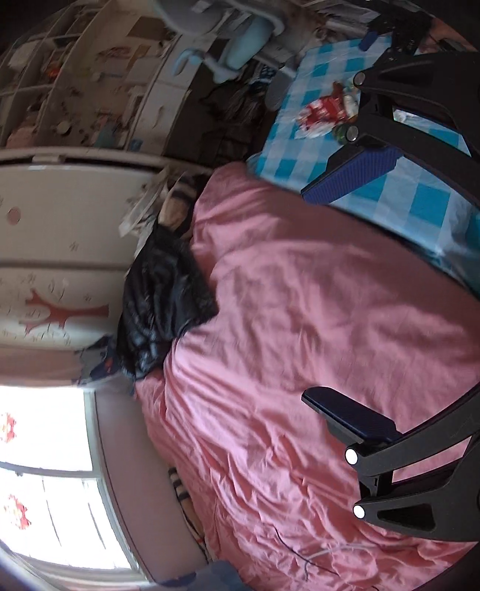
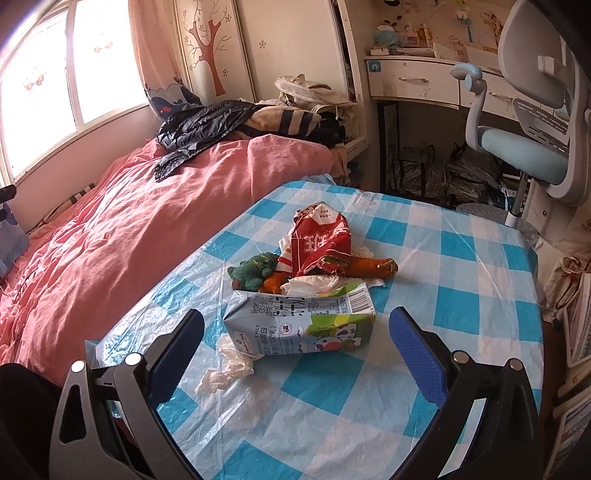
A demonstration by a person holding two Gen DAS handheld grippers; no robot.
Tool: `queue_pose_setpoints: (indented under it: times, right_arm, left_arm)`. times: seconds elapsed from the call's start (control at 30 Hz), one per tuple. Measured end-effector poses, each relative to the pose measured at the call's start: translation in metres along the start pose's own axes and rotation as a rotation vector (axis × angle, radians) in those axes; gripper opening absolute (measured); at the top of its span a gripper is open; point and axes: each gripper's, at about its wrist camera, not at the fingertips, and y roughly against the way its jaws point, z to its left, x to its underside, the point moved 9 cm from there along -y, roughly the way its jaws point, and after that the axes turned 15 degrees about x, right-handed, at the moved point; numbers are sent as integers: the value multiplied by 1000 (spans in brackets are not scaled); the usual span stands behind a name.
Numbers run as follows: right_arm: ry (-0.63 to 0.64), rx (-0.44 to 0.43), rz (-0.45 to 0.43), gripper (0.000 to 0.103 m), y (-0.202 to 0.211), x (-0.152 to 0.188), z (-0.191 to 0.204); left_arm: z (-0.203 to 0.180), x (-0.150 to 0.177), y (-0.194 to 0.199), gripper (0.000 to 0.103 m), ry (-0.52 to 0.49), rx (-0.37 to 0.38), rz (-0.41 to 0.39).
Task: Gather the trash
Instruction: 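Grasp the white milk carton with the right tool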
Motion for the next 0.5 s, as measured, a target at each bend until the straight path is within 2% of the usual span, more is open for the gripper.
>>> queue_pose_setpoints:
  times: [0.1,0.17,0.37,0.5]
  right_arm:
    - [33,12,10,97,-2,4,0]
    - [39,7,20,97,-3,6,0]
    - [78,22,51,97,-14,11,5]
    - [257,124,33,97,-21,12,9]
  left_arm:
    - [-58,33,-41,96,-67,97,87]
    - [-84,49,-65,96,-92,136,131]
    - [-124,75,-132,95,-94,220,268]
    - [-148,100,-146,92,-110,319,340]
